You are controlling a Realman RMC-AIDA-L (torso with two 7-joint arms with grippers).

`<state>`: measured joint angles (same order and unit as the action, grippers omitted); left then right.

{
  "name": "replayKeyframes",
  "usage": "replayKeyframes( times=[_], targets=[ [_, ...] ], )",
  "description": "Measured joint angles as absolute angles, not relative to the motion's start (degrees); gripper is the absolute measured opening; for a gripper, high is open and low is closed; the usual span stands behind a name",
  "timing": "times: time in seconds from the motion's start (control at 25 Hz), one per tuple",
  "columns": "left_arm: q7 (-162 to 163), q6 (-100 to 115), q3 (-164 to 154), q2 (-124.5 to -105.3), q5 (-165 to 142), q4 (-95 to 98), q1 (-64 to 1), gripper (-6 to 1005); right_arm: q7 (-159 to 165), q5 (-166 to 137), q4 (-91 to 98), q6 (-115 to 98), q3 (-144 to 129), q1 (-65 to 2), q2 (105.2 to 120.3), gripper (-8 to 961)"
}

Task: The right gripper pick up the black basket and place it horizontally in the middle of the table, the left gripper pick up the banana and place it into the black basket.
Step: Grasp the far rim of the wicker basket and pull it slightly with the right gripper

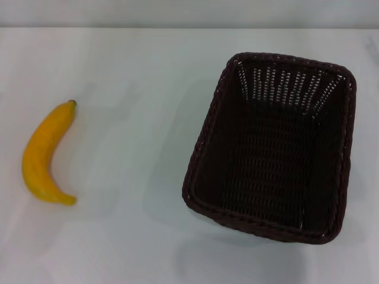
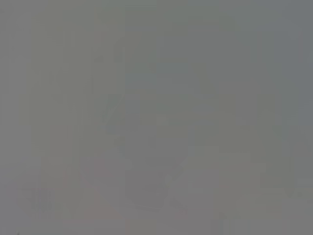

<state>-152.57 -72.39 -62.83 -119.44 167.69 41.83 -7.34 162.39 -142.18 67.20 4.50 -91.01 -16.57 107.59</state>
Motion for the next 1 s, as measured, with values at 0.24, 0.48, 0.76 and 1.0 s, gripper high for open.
replayKeyframes(
  times=[0.24,0.48,0.76,1.0],
  targets=[
    [-152.6,-72.2,-62.8,-119.48,167.7,41.3,-7.4,880,161.4,-145.0,77.5,-18.2,-84.0,-16.9,108.11,719],
    [-151.1,-72.2,-62.9,-119.47,167.7,41.2,-7.4,880,153.6,-142.4,85.7,-43.2,-75.2,-19.6,109.85,716],
    [-150.9,-72.2,-63.7,-119.39,167.7,41.1,-7.4,880,137.3,-128.0,87.4,-68.1,-59.9,-24.9,113.16,712],
    [-150.2,-72.2,-64.3,-119.34,167.7,40.9,-7.5,880,133.3,-124.5,86.1,-76.9,-57.4,-27.7,112.63,709]
  ],
)
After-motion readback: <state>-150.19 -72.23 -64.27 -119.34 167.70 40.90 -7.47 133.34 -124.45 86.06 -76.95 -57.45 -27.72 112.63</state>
